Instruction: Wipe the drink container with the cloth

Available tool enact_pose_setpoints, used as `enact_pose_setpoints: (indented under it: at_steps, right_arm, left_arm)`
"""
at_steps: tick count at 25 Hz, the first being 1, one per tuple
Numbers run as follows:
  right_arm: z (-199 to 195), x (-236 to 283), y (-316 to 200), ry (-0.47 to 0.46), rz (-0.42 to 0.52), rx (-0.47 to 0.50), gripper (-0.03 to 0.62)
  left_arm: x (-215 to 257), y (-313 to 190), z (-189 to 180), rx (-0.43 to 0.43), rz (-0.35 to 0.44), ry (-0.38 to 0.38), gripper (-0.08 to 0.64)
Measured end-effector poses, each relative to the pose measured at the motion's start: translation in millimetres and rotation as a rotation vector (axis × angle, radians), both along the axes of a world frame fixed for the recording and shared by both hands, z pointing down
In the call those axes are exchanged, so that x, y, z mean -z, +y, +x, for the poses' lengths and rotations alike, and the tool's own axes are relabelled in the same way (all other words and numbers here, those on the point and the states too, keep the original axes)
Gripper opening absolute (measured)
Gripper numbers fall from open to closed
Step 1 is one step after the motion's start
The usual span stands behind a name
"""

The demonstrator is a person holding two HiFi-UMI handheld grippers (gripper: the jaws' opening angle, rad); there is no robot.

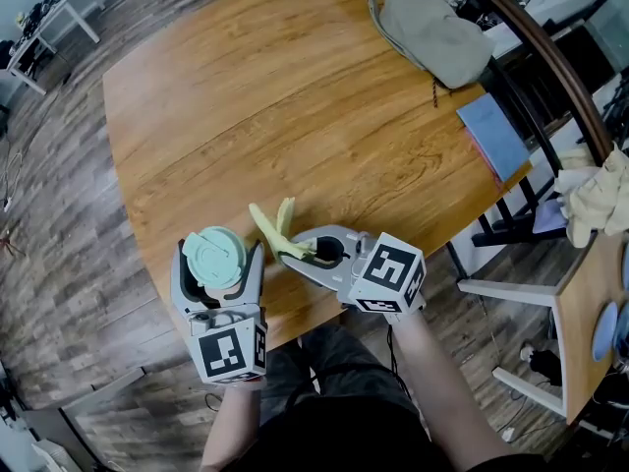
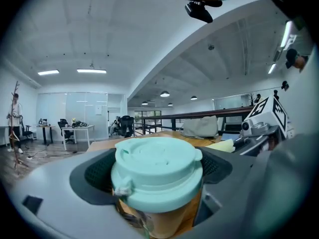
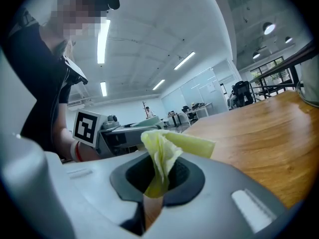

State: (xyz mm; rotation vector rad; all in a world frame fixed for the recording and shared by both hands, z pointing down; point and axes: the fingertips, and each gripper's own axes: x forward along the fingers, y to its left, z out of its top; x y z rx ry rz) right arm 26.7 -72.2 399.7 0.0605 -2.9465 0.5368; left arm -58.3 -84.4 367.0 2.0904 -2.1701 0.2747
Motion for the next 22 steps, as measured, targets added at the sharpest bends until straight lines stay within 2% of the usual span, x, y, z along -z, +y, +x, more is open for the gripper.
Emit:
enact_pose_setpoints:
  at_steps: [3, 5, 8, 10, 17, 22]
  right_arm:
    - [-1.2, 0.0, -0.4, 0.002, 0.003, 0.007, 0.025]
    - [-2.2, 1.1, -0.3, -0.001, 0.004, 0.015, 0.025]
    - [-7.7, 2.8, 3.1, 0.001, 0.014, 0.041, 0.025]
    - [-12.8, 3.3, 6.7, 0.005, 0.022, 0.067, 0.025]
    - [-32.4, 9.1, 15.9, -0.006, 0.012, 0.121, 0.025]
    - [-58.8, 25.5, 22.9, -0.075, -0.015, 0.163, 0.025]
  left_arm:
    - [1.2, 1.8, -3.4, -0.037, 0.022, 0.014, 0.474]
    - [2.7, 2.4, -5.0, -0.093, 0.04, 0.042, 0.474]
    - [7.1, 0.8, -3.7, -0.233, 0.069, 0.09, 0.474]
    - [4.5, 2.0, -7.4, -0.321, 0.06, 0.116, 0.474]
    - [8.5, 1.6, -23.2, -0.587, 0.11, 0.262, 0.474]
    - [9.5, 2.0, -29.4, -0.755, 0.125, 0.338, 0.474]
